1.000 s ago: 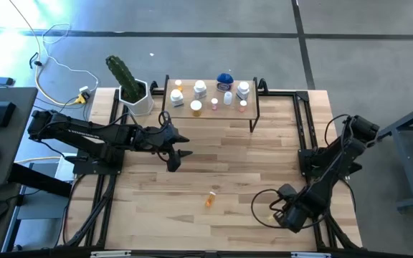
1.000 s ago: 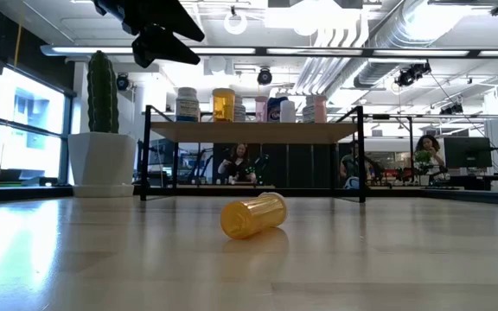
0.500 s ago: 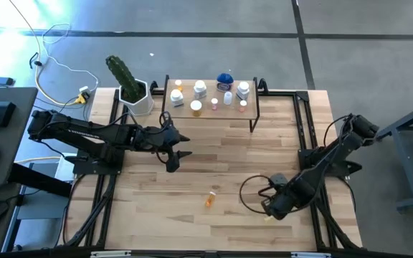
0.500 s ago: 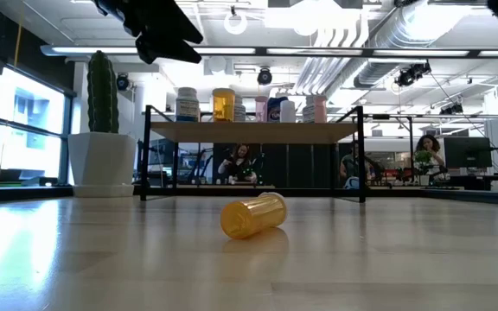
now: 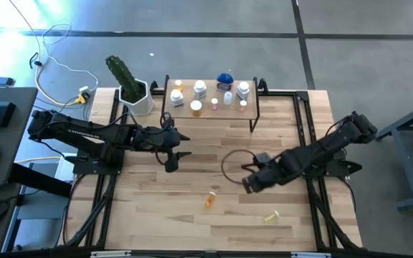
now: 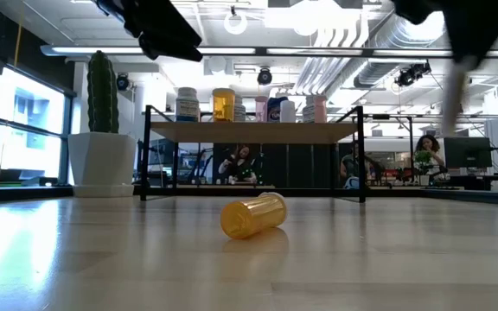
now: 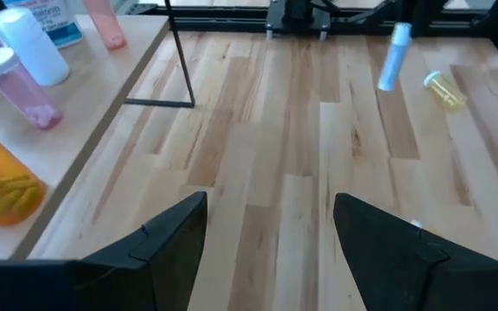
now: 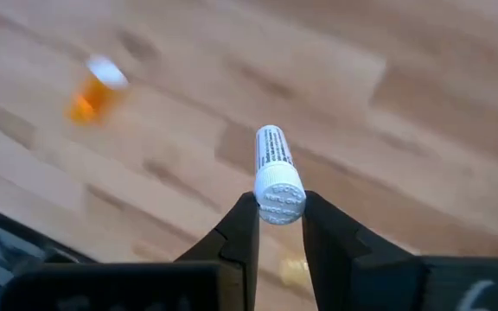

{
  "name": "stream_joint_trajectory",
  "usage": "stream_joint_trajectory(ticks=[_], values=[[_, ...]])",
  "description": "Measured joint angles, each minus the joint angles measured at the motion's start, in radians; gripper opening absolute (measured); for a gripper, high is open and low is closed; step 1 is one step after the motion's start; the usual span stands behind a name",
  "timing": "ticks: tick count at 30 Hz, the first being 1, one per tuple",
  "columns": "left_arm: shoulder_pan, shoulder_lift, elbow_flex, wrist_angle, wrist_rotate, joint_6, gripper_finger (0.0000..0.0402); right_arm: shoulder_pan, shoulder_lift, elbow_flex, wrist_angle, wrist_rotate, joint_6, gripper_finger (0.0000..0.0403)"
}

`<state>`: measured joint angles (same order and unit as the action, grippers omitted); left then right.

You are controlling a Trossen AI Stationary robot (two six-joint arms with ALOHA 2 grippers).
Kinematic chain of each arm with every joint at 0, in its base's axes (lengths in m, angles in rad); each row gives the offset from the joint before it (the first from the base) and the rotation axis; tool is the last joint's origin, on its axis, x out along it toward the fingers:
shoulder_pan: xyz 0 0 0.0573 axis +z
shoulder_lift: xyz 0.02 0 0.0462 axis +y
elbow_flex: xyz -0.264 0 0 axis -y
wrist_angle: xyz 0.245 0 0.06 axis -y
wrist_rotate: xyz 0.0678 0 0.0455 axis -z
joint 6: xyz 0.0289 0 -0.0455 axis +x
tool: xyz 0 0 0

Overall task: Pick and place medicine bottles onto shelf by color
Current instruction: Put the white pill bottle on the shelf

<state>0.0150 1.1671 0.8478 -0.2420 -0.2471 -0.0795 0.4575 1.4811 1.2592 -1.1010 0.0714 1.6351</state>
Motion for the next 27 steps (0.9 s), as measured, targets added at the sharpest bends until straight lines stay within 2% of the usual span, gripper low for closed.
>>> stream_joint_trajectory(ticks=[6,14,18,23,27], values=[[0.013,0.0,0.0,0.0,-0.041,0.048,0.0241,-0.115,0.0,0.097,-0.018,0.112,-0.138,0.0058],[0.113,0.0,0.0,0.0,-0.013,0.044,0.0241,-0.279,0.0,0.231,-0.034,0.222,-0.4,0.0058],[0.169,0.0,0.0,0.0,0.023,0.022,0.0241,-0.376,0.0,0.293,-0.036,0.238,-0.565,0.0058],[0.223,0.0,0.0,0.0,0.021,0.006,0.0241,-0.509,0.001,0.376,-0.046,0.238,-0.787,0.0058],[0.259,0.0,0.0,0.0,0.019,-0.039,0.0241,-0.616,0.001,0.451,-0.056,0.184,-0.947,0.0058]])
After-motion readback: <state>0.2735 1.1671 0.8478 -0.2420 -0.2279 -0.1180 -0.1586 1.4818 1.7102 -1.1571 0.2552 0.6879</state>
